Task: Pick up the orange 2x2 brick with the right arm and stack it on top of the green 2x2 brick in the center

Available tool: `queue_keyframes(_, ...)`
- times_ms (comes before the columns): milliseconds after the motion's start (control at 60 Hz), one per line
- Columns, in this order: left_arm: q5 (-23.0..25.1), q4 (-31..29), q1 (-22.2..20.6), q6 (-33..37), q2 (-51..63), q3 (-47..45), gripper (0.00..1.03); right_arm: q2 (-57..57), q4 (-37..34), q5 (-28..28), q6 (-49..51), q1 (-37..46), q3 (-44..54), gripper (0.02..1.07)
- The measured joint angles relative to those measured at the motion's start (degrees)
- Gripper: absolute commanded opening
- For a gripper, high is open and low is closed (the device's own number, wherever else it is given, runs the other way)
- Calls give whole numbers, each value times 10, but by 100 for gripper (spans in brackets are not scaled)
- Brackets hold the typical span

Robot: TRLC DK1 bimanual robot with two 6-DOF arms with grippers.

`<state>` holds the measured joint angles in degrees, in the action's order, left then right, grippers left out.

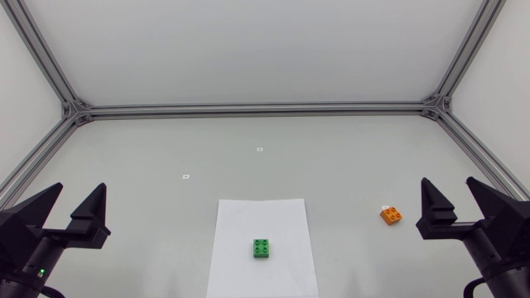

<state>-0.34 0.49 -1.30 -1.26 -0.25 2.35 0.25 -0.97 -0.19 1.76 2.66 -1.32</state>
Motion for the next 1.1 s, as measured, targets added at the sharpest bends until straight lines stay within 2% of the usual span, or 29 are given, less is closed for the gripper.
queue_keyframes(450, 0, 0, 0, 0, 0, 0, 99, 0, -5, 0, 0, -1, -12, 103)
queue_keyframes(783, 0, 0, 0, 0, 0, 0, 99, 13, -45, -2, 0, -7, -113, 103)
queue_keyframes(1100, 0, 0, 0, 0, 0, 0, 99, 153, -96, -2, 0, -7, -237, 103)
